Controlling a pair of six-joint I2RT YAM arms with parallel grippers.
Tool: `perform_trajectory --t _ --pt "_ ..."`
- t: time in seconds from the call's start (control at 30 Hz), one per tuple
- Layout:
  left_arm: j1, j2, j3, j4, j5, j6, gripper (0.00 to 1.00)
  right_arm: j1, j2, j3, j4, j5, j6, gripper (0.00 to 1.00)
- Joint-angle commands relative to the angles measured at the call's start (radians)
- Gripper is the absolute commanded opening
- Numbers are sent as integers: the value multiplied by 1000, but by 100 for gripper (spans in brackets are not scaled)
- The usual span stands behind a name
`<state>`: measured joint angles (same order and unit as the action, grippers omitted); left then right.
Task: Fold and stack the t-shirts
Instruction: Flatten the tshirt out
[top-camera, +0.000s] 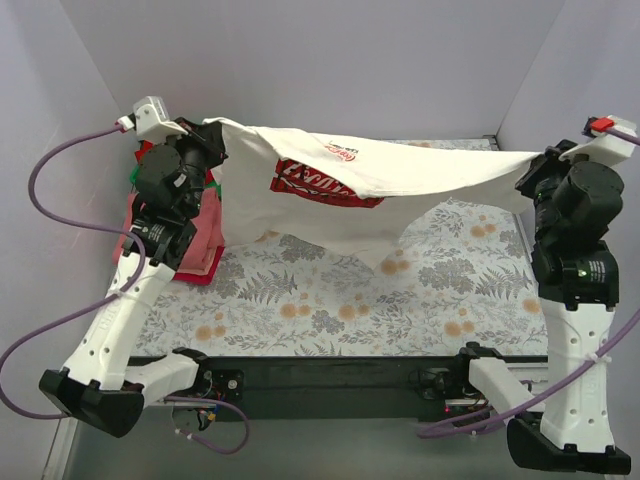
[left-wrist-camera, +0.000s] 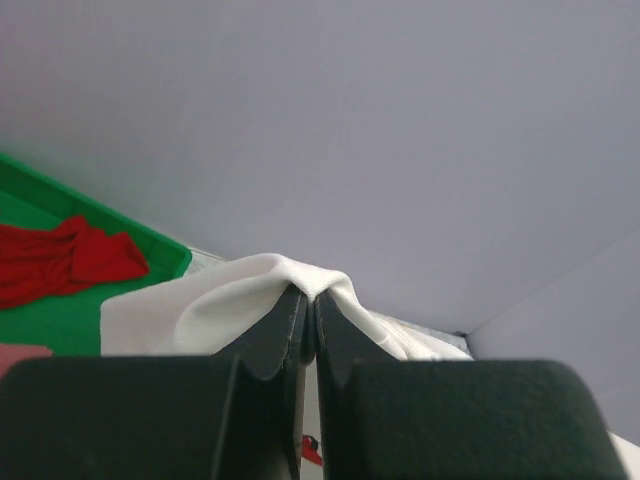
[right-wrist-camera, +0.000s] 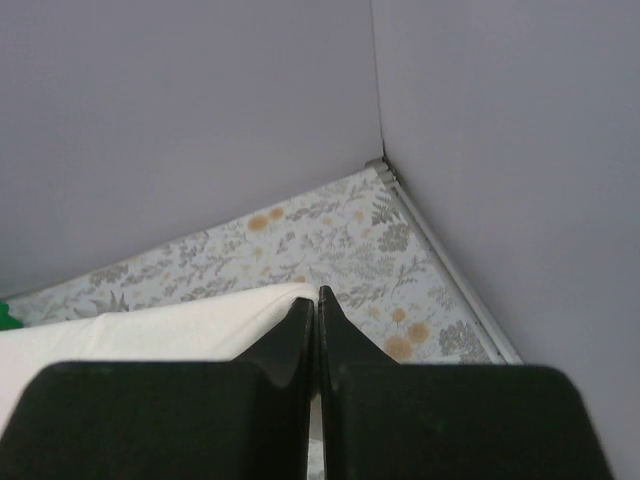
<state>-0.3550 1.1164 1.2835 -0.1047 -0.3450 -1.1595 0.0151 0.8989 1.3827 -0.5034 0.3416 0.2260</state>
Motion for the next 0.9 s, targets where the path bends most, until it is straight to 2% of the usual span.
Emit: perform_trajectory --t 0.0,0.27,0.53,0.67,0.77,0.8,0.87 --pt "8 -23 98 -10 -9 52 0 -6 -3 145 5 45 -69 1" --pt "8 23 319 -9 110 113 0 -6 90 413 -7 -71 -163 1" --pt "8 146 385 13 77 135 0 -6 198 464 3 -136 -178 1" --pt "37 307 454 39 95 126 0 -6 299 470 60 -164 -209 1" --pt "112 474 540 66 269 60 0 -6 406 516 97 -151 -223 1" --pt "128 587 660 48 329 11 0 -35 437 574 98 -135 -223 1" --pt "152 693 784 -1 381 -5 0 -49 526 643 100 -93 -275 1"
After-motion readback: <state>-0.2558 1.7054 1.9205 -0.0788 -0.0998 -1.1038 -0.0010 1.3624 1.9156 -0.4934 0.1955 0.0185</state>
